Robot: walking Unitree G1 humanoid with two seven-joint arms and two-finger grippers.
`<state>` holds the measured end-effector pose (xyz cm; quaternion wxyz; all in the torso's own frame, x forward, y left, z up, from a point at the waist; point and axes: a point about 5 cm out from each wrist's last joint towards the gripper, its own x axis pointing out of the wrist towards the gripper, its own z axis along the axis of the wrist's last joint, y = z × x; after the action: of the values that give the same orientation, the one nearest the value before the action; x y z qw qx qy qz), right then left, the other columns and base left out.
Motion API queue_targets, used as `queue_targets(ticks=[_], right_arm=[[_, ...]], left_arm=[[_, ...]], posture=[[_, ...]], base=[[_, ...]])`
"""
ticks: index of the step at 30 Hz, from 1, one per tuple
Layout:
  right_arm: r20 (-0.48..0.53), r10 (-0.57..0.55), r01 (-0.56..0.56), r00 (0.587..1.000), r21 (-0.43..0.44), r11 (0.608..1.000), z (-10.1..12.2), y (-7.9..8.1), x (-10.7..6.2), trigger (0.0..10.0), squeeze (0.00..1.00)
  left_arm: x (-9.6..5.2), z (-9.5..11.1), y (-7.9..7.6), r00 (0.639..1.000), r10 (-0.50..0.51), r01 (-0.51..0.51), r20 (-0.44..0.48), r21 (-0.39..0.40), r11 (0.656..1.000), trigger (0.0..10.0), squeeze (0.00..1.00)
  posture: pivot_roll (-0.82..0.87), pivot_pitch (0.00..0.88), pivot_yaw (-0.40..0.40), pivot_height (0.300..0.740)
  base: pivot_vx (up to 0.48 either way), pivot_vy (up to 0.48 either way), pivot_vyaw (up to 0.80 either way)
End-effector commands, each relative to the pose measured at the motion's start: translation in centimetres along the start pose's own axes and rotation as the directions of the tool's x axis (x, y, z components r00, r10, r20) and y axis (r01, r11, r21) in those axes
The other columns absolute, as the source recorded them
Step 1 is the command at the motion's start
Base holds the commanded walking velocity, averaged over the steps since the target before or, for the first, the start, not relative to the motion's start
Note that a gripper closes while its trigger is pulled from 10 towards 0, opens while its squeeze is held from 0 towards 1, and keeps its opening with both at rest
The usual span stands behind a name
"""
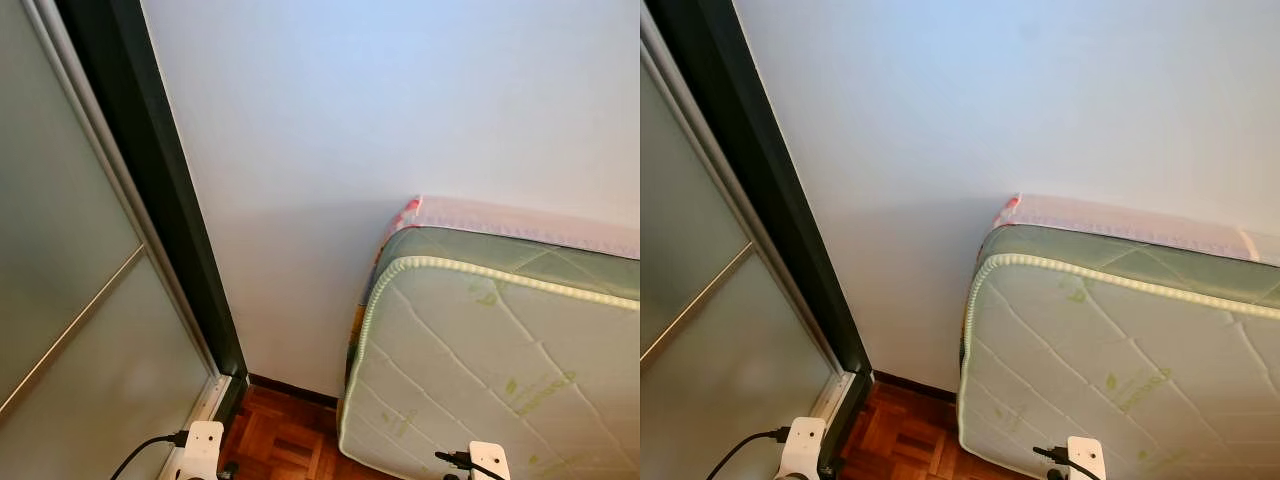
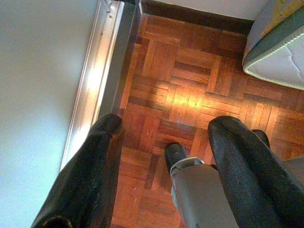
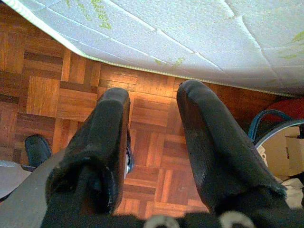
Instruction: Clean up the room
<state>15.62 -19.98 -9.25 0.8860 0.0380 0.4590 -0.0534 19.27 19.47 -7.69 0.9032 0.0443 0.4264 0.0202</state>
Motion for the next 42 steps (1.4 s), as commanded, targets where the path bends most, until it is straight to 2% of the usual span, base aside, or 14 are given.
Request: queue_targets(ticks=[1,3,4,8,19,42], right_arm=[[0.027,-0.004,0.0,1.0,0.14,0.99,4.7,-2.8,0.6,10.0,0.0],[0.029,-0.002,-0.002,1.0,0.139,0.99,4.8,-2.8,0.6,10.0,0.0],[0.03,-0.001,-0.004,1.0,0.135,0.991,4.9,-2.8,0.6,10.0,0.0],[0.034,0.001,-0.005,0.999,0.129,0.992,5.1,-2.8,0.6,10.0,0.0],[0.025,0.009,-0.012,1.0,0.108,0.994,5.6,-2.9,0.6,10.0,0.0],[0.021,0.021,-0.022,1.0,0.085,0.996,5.8,-2.9,0.6,10.0,0.0]], left_arm=[[0.1,0.8,2.9,0.999,0.007,-0.011,-0.032,-0.112,0.994,10.0,0.0],[0.1,1.0,2.9,1.0,0.006,-0.008,-0.025,-0.114,0.993,10.0,0.0],[0.2,1.3,2.9,1.0,0.012,-0.013,-0.019,-0.074,0.997,10.0,0.0],[0.3,1.9,3.0,1.0,0.018,-0.019,-0.011,-0.107,0.994,10.0,0.0],[0.4,2.7,3.1,1.0,0.014,-0.014,0.001,-0.093,0.996,10.0,0.0],[0.5,2.9,3.2,1.0,0.011,-0.012,-0.006,-0.093,0.996,10.0,0.0]], posture=[[0.01,0.0,-0.074,0.74],[0.02,0.0,-0.077,0.74],[0.02,0.0,-0.078,0.74],[0.03,0.0,-0.085,0.74],[0.04,0.0,-0.079,0.74],[0.04,0.0,-0.078,0.74]], base=[[0.0,0.0,-0.63],[0.0,0.0,-0.63],[0.0,0.0,-0.63],[0.0,-0.24,-0.63],[0.0,0.0,-0.61],[0.0,0.0,-0.52]])
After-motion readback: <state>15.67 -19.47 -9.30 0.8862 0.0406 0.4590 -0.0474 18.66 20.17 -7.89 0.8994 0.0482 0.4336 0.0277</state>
